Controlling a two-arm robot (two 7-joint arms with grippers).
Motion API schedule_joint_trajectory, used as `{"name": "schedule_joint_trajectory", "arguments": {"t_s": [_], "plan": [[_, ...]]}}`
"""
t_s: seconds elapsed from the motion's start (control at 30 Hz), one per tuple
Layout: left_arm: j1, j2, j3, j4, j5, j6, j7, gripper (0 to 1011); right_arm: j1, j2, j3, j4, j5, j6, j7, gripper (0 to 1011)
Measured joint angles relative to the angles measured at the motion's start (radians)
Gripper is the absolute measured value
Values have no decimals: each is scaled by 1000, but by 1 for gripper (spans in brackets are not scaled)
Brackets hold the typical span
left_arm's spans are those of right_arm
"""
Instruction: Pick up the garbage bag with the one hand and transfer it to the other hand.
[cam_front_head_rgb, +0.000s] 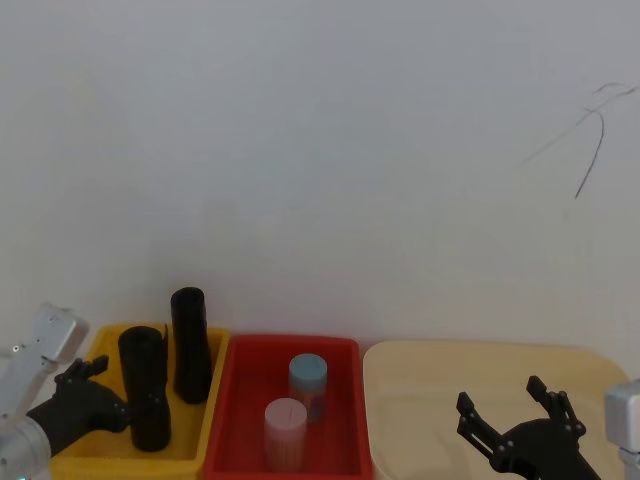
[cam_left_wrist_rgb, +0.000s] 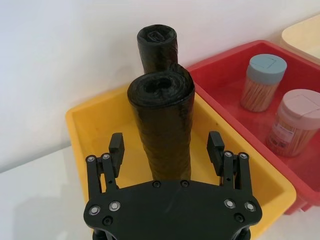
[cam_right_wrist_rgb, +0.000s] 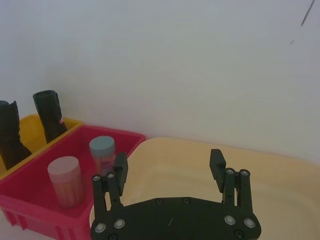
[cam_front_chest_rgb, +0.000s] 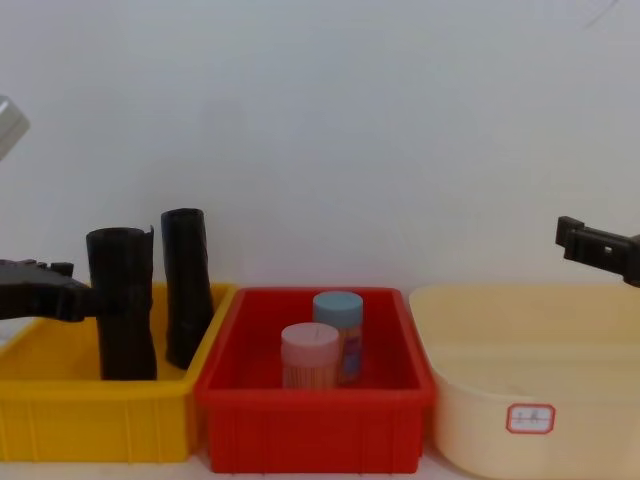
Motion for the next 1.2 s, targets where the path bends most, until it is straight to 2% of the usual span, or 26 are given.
{"name": "schedule_joint_trajectory", "arguments": {"t_s": [0.6, 0.93, 1.07, 1.2], "plan": [[-87, -63, 35, 110, 70, -12, 27, 1001, 0, 0, 0, 0, 0, 0, 0, 1000], [-109, -80, 44, 143, 92, -21, 38, 1001, 0, 0, 0, 0, 0, 0, 0, 1000], [-115, -85, 46, 151, 98, -22, 42, 945, 0, 0, 0, 0, 0, 0, 0, 1000], [-119, -88, 48, 157, 102, -24, 44, 826, 0, 0, 0, 0, 0, 0, 0, 1000]]}}
